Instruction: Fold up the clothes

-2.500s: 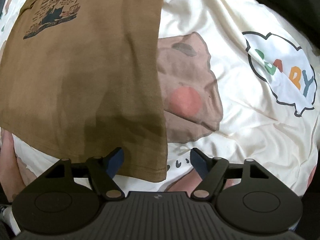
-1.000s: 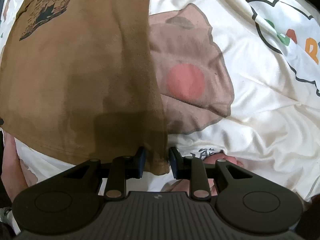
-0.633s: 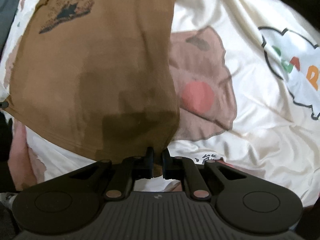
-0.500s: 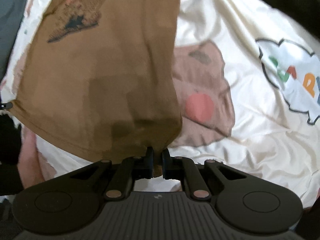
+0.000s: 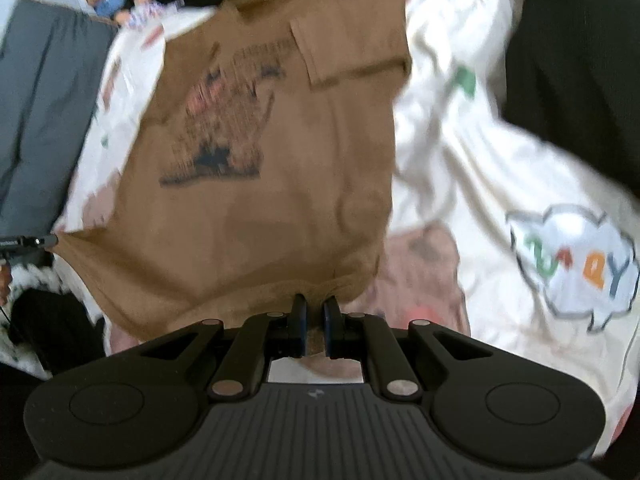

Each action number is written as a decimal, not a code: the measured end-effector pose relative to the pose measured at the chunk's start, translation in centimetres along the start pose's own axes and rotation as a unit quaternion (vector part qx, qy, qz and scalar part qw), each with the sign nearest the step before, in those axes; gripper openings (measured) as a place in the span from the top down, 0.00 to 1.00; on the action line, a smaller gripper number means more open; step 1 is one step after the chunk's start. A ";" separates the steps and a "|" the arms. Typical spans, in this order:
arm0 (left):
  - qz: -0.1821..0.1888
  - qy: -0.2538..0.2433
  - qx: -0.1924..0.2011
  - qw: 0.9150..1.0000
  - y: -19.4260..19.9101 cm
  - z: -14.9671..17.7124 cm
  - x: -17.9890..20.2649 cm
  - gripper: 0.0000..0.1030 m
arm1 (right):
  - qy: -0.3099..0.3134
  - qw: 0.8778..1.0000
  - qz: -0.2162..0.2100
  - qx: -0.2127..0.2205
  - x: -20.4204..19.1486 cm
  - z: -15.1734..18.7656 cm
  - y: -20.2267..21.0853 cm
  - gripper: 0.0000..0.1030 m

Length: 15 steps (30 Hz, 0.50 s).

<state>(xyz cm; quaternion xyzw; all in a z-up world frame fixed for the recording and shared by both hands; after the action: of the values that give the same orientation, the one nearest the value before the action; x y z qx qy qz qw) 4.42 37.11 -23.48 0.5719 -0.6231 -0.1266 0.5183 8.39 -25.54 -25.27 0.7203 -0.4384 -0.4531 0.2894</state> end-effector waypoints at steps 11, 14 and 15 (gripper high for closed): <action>0.024 0.017 0.085 0.996 -1.4 -7.4 2.9 0.96 | 0.000 0.995 -0.002 0.098 -2.2 -8.5 2.0 0.92; 0.020 0.025 0.098 0.995 -2.7 -9.3 3.0 0.96 | 0.000 0.994 0.007 0.108 -2.1 -10.2 1.4 0.92; 0.018 0.026 0.100 0.995 -3.3 -9.8 3.1 0.96 | 0.000 0.994 0.009 0.109 -1.8 -10.7 1.5 0.92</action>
<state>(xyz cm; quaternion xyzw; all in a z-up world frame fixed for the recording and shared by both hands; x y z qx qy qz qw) 14.72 37.72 -20.13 0.6126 -0.6291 -0.0400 0.4768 17.14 -24.37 -18.80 0.7435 -0.4920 -0.3995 0.2133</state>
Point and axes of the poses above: each gripper's, at about its wrist camera, not at the fingertips, and y roughly against the way its jaws point, x to its right, z to its underside, the point moved 5 cm from there along -y, roughly the way its jaws point, and after that the axes turned 14 degrees about x, right-handed, at the moved point
